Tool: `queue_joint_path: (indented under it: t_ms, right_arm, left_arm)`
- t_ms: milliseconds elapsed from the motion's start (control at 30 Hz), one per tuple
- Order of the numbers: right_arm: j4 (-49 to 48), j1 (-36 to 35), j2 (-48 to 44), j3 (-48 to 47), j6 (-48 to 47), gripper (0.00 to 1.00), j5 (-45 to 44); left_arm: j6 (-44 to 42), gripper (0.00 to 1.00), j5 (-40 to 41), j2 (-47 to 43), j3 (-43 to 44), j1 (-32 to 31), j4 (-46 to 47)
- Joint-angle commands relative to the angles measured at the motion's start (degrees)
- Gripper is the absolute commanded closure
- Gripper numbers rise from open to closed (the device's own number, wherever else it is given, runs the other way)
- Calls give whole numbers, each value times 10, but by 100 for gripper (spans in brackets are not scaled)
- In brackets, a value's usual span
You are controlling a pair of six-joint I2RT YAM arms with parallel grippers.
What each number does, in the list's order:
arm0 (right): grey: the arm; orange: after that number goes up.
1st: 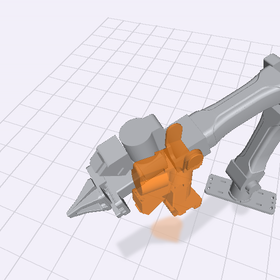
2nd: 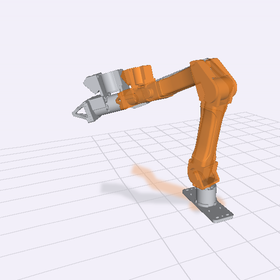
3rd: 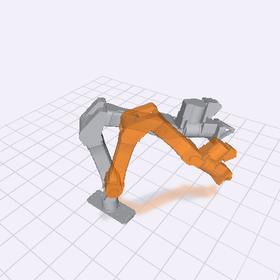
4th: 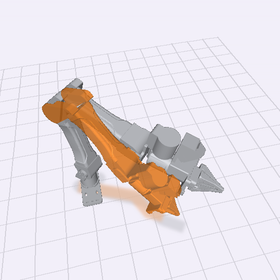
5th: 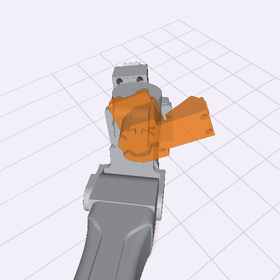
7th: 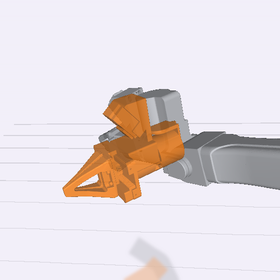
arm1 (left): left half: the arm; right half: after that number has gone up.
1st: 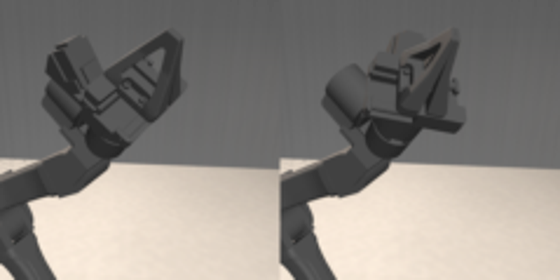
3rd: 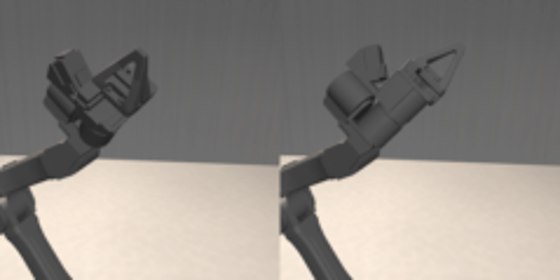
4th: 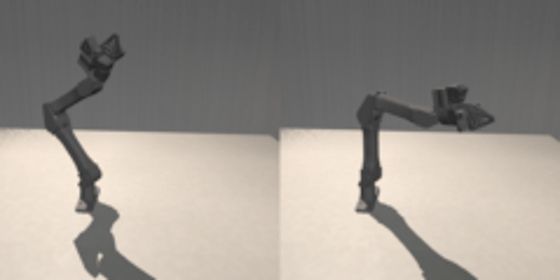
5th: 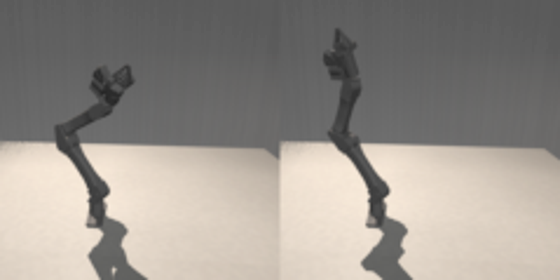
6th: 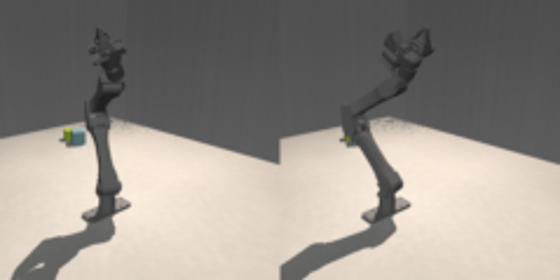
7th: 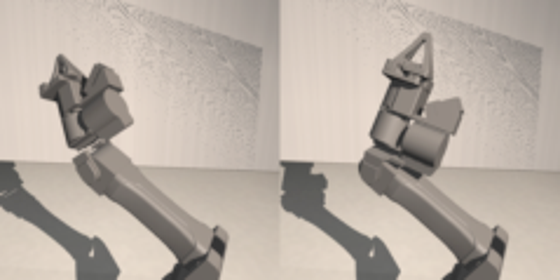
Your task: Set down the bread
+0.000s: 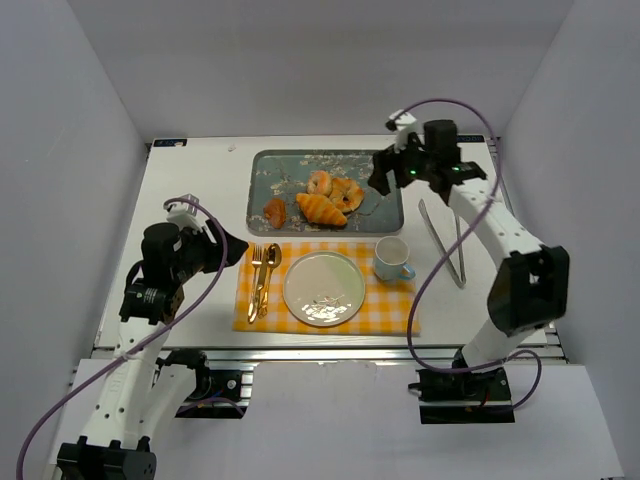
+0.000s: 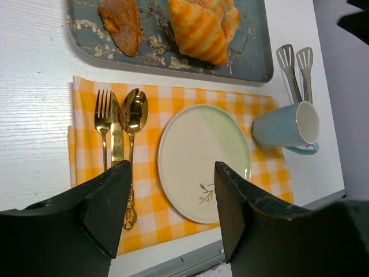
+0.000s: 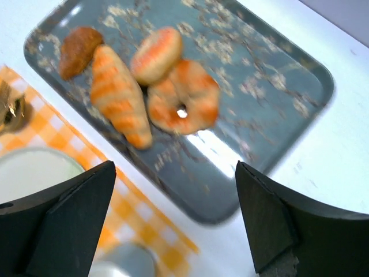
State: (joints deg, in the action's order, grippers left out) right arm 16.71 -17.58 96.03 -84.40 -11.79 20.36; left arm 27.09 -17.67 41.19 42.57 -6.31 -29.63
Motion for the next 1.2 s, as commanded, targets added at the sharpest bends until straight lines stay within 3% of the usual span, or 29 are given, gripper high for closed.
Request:
queue_joint_path:
  t_ms: [0,100,133,233,267,400,533,1033,1167]
  right_arm:
    - [-24,80,-62,68,-55,11,120]
    - [-47,183,-111,140,-73,11,252]
    - [-55,204,-117,153,-61,11,253]
    - [-21,240,-126,177,-72,11,178]
    - [-26,245,-138,201,-72,11,111]
    - [-15,248,-154,254,-82,11,-17]
    - [-27,248,-160,313,-85,11,-66]
    - [-55,248,-87,370,-88,11,-109]
    - [-47,248,-46,349,-76,22,-96]
  left_arm:
    - [2,31,-14,2,1,2,17]
    - [4,31,-18,5,-3,2,28]
    - [5,31,-23,6,-5,2,31]
    - [5,31,-26,9,-3,2,36]
    - [4,31,-25,8,-3,2,37]
    - [6,31,-29,6,-9,2,42]
    - [7,31,-39,13,-18,2,49]
    - [12,31,-32,0,-30,2,41]
    - [9,31,-27,-1,-27,2,30]
